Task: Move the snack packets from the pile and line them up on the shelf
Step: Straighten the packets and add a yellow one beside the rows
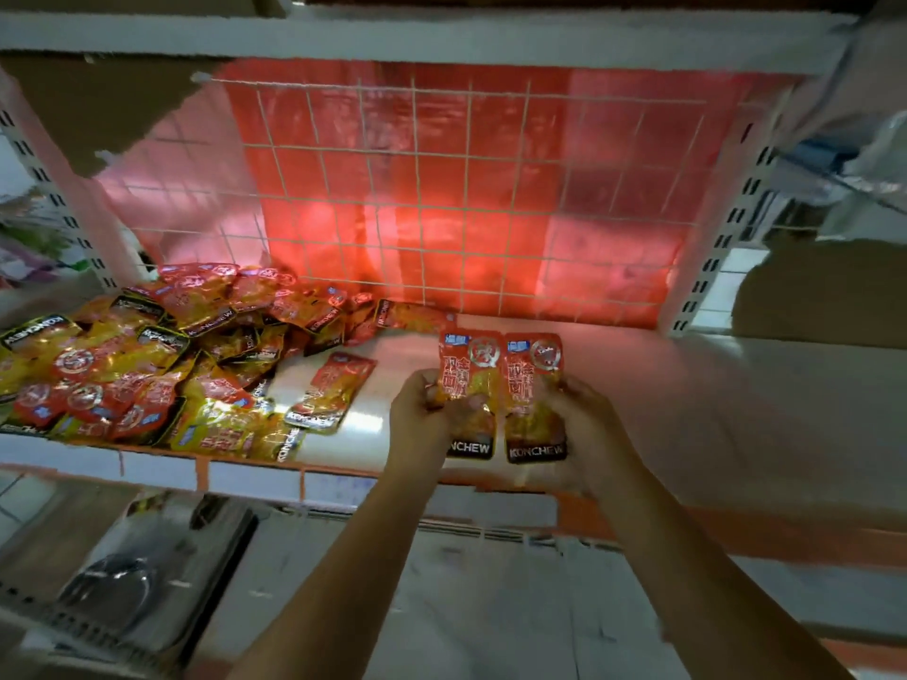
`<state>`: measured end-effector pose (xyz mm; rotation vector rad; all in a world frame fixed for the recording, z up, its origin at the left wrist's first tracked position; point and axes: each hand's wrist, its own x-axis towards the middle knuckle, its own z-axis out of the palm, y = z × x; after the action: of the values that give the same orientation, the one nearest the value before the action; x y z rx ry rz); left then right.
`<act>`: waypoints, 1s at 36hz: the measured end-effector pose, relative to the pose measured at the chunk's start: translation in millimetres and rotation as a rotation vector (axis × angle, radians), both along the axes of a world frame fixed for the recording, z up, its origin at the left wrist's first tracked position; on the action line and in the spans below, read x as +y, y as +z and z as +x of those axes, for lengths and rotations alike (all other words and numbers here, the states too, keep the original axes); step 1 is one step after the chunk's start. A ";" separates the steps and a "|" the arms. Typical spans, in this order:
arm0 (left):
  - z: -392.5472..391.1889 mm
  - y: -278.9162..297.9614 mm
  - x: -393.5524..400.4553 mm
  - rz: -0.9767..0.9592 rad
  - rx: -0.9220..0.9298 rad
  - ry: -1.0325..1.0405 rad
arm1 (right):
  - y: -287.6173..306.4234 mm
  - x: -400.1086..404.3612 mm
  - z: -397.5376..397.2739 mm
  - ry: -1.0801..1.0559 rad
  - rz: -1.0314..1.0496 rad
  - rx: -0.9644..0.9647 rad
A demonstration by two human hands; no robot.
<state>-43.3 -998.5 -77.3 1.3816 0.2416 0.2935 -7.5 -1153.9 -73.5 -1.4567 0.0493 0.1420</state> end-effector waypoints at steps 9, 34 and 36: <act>-3.7 6.9 -157.5 -0.084 0.024 -0.021 | 17.4 -154.3 -9.3 -0.122 -0.092 -0.012; -40.8 7.3 -350.9 -0.135 0.051 -0.280 | 22.4 -349.0 -78.9 -0.455 -0.045 0.006; -41.2 8.8 -366.2 -0.128 0.049 -0.303 | 23.4 -366.5 -80.2 -0.485 -0.014 -0.012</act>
<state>-84.5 -1364.8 -68.5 1.2790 0.0871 -0.0081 -87.7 -1520.4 -50.1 -1.4197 0.3908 -0.2630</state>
